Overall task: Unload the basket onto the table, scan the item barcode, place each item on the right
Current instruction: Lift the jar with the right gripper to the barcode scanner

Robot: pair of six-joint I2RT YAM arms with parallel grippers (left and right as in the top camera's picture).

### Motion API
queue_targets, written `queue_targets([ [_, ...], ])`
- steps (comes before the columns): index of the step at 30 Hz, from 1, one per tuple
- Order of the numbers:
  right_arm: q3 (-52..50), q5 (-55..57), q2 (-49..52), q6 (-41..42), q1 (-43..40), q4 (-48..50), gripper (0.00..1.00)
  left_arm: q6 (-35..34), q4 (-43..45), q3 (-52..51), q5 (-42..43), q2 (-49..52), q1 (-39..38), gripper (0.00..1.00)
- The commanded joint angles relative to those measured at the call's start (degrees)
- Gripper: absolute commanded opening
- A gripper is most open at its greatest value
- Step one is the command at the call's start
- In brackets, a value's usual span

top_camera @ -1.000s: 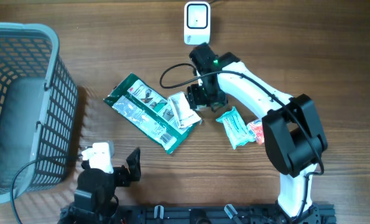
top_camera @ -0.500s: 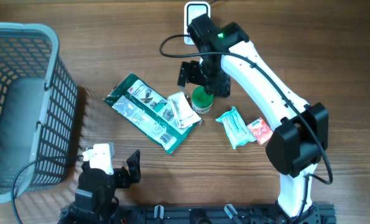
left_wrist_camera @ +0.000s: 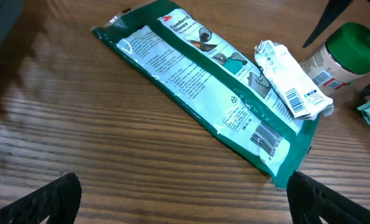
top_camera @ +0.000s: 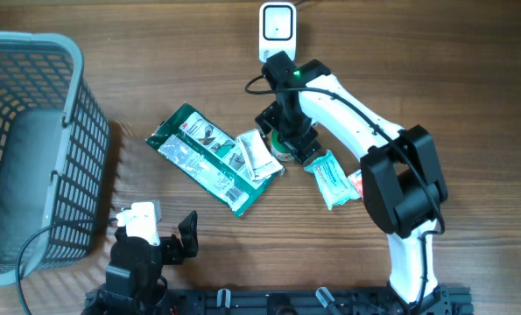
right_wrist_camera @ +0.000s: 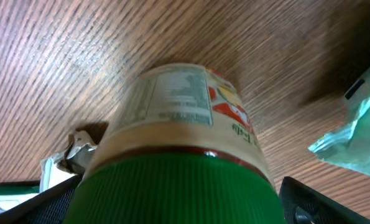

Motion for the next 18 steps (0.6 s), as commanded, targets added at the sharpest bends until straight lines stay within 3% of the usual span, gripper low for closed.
queue_targets([
  [1,-0.7,0.9,4.0,-0.3,0.0,0.2,0.99,-0.5,0.2,-0.1,0.2,-0.2,-0.3,1.00],
  [8,-0.3,-1.5,6.8,-5.3,-0.6,0.2,0.64,-0.5,0.2,0.0,0.2,-0.2,-0.3,1.00],
  [11,1.4,-10.9,5.9,-17.8,-4.1,-1.0,0.61,-0.5,0.2,-0.1,0.2,-0.2,-0.3,1.00],
  [18,6.0,-40.7,4.1,-49.9,-16.3,-18.1,0.60,-0.5,0.2,-0.1,0.2,-0.2,-0.3,1.00],
])
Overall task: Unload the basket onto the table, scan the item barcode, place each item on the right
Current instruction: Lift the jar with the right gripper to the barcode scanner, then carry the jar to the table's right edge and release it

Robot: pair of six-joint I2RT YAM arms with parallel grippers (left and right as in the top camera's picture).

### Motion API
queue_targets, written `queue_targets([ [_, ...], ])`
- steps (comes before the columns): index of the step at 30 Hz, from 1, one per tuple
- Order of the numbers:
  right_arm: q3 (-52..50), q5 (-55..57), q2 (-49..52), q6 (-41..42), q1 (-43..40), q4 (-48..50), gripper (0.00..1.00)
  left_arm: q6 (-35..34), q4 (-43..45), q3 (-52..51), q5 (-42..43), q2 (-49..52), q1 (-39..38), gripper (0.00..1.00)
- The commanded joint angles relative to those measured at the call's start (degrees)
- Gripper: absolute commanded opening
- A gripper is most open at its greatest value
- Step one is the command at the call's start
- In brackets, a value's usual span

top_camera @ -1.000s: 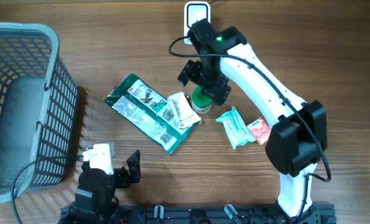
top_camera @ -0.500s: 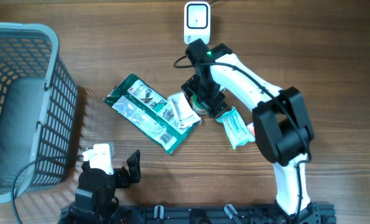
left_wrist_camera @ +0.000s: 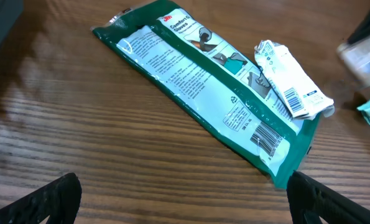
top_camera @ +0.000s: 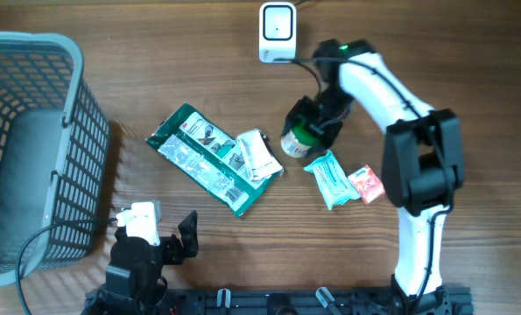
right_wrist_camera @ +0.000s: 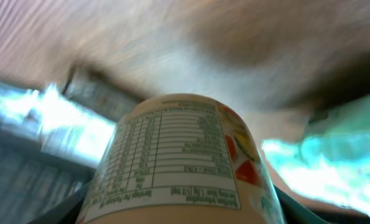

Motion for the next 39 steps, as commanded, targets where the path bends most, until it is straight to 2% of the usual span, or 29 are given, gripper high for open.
queue_targets([
  [1,1.5,-15.0,-0.4,-17.4,-2.6,-7.1,0.60,-0.5,0.2,-0.1,0.2,-0.2,-0.3,1.00],
  [4,1.3,-15.0,-0.5,-27.5,-3.2,-15.0,0.60,-0.5,0.2,-0.1,0.2,-0.2,-0.3,1.00],
  [8,1.3,-14.3,-2.2,-28.1,-2.4,-15.0,0.61,-0.5,0.2,-0.1,0.2,-0.2,-0.3,1.00],
  [12,1.1,-14.1,-8.5,-28.0,-2.4,-15.0,0.61,-0.5,0.2,-0.1,0.2,-0.2,-0.3,1.00],
  [19,-1.8,-13.9,-26.7,-17.9,0.3,-14.8,0.64,-0.5,0.2,-0.1,0.2,-0.2,-0.3,1.00],
  [22,-1.8,-13.0,-28.6,-16.7,2.6,-14.8,0.61,-0.5,0.2,-0.1,0.2,-0.2,-0.3,1.00],
  [24,-1.8,1.1,-28.9,-11.2,4.4,-13.5,0.60,-0.5,0.2,-0.1,0.2,-0.2,-0.3,1.00],
  [28,-1.8,15.7,-28.8,-3.4,4.7,6.2,0.59,-0.5,0.2,-0.1,0.2,-0.2,-0.3,1.00],
  [29,-1.8,21.4,-28.5,-3.5,4.7,14.2,0.59,-0.5,0.2,-0.1,0.2,-0.2,-0.3,1.00],
  [33,-1.8,39.7,-25.1,-3.5,4.7,31.8,0.59,-0.5,0.2,-0.1,0.2,-0.2,-0.3,1.00],
  [36,-1.8,44.6,-19.1,-4.2,4.7,45.7,0.60,-0.5,0.2,0.0,0.2,-0.2,-0.3,1.00],
  [39,-1.8,44.3,-10.4,-8.4,4.9,64.4,0.64,-0.5,0.2,-0.1,0.2,-0.2,-0.3,1.00],
])
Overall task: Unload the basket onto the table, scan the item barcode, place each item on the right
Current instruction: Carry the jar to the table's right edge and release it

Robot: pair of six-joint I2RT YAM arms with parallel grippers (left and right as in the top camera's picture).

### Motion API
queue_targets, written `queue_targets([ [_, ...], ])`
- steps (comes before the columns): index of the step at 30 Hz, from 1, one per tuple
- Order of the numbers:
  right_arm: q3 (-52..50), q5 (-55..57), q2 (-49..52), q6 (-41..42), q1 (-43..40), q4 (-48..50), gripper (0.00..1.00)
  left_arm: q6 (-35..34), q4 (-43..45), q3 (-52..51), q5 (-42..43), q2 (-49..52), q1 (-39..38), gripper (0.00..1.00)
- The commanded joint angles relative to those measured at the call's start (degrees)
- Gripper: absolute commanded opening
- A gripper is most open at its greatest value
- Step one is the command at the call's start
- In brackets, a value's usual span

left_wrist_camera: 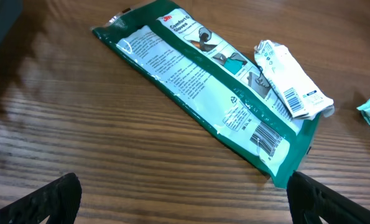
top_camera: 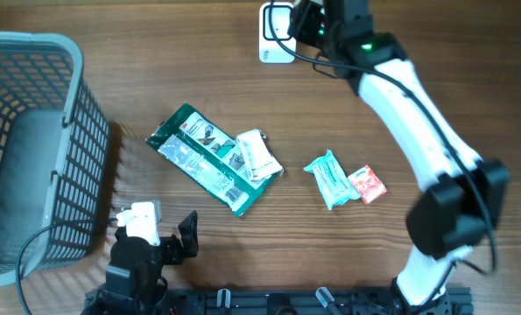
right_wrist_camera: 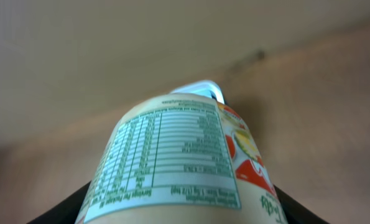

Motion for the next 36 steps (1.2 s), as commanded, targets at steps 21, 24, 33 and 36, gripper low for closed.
queue_targets([
  [21,1.7,-0.3,5.4,1.2,-11.2,8.2,0.60,-0.5,0.1,-0.1,0.2,-0.2,-0.3,1.00],
  [24,1.7,1.0,2.2,3.3,-23.3,-10.3,0.61,-0.5,0.1,-0.1,0.2,-0.2,-0.3,1.00],
  [33,1.3,0.9,4.4,-2.6,-57.5,-31.7,0.61,-0.5,0.1,-0.1,0.2,-0.2,-0.3,1.00],
  [36,1.3,0.9,9.4,-2.9,-64.5,-30.1,0.61,-0.5,0.1,0.0,0.2,-0.2,-0.3,1.00],
])
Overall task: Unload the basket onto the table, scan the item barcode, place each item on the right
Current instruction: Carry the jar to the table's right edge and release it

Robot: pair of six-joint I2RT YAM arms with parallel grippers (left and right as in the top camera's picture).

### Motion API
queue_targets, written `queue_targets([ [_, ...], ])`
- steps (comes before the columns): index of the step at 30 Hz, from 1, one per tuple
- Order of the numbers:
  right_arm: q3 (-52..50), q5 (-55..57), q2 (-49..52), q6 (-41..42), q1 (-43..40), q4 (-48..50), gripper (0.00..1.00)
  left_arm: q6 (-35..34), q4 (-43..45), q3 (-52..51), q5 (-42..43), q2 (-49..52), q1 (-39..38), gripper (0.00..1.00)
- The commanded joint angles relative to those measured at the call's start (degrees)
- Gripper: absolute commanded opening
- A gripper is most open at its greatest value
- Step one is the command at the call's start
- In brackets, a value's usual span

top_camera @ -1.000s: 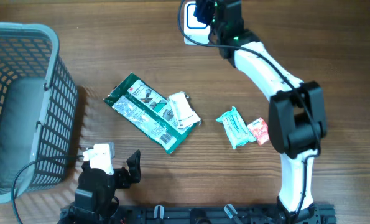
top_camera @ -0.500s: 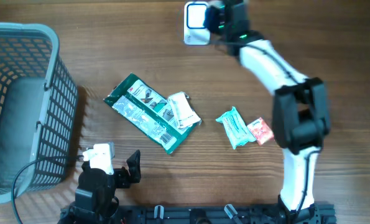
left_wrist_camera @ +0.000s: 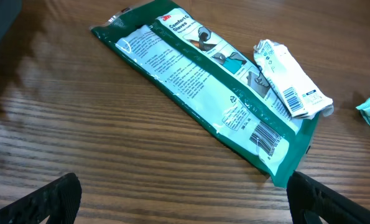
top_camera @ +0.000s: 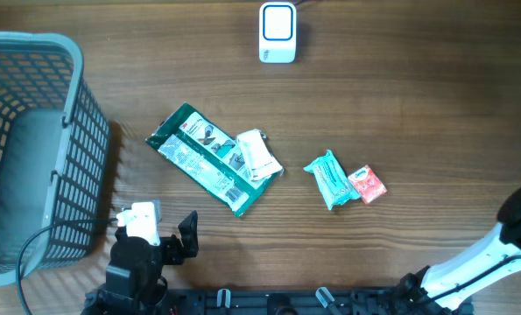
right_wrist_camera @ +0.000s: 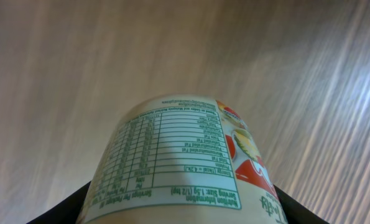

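The item is a jar with a nutrition label and a red-and-yellow picture (right_wrist_camera: 181, 162). It fills the right wrist view, with my right gripper (right_wrist_camera: 178, 214) shut on it over blurred wood. In the overhead view the jar and that gripper lie beyond the right edge; only the arm's lower part (top_camera: 516, 229) shows. The white scanner (top_camera: 278, 33) stands at the table's far edge. My left gripper (left_wrist_camera: 185, 200) rests open near the front edge, nothing between its fingers.
A long green glove package (top_camera: 209, 159) lies mid-table with a white barcoded packet (top_camera: 258, 154) on its right end. A teal packet (top_camera: 328, 180) and a small red packet (top_camera: 367, 185) lie to the right. A grey basket (top_camera: 83, 131) stands at the left.
My right gripper held the jar at the scanner at the far edge. Now the arm has swung to the far right, out of the overhead view, with the jar still held.
The right gripper was around the green-lidded jar standing beside the white packet. Then the jar was held tilted above the teal packet. Then it was up against the scanner. Now it is held off to the right. The left arm has not moved.
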Motion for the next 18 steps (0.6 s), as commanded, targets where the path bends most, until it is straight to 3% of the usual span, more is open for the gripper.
queue_targets([
  [1,0.0,0.0,6.7,-2.1,-4.3,1.2,0.63,-0.5,0.2,0.0,0.0,-0.2,-0.3,1.00],
  [4,0.0,0.0,11.6,-4.7,-5.6,2.8,0.66,-0.5,0.2,-0.1,0.0,-0.2,-0.3,1.00],
  [5,0.2,-0.1,11.5,-4.6,-5.6,3.0,0.72,-0.5,0.2,0.0,0.0,-0.2,-0.3,1.00],
  [6,2.5,-1.3,11.4,-4.6,-5.9,1.7,0.91,-0.5,0.2,0.0,0.0,-0.2,-0.3,1.00],
  [7,4.8,-2.4,11.3,-4.6,-5.8,0.1,0.99,-0.5,0.2,0.0,0.0,-0.2,-0.3,1.00],
  [12,23.7,-20.2,7.6,-4.4,-4.6,-18.0,1.00,-0.5,0.2,-0.1,0.0,-0.2,-0.3,1.00],
  [14,23.9,-25.8,4.1,-4.4,-1.9,-23.7,1.00,-0.5,0.2,-0.1,0.0,-0.2,-0.3,1.00],
  [18,23.0,-25.8,2.5,-6.4,10.5,-38.8,1.00,-0.5,0.2,-0.1,0.0,-0.2,-0.3,1.00],
])
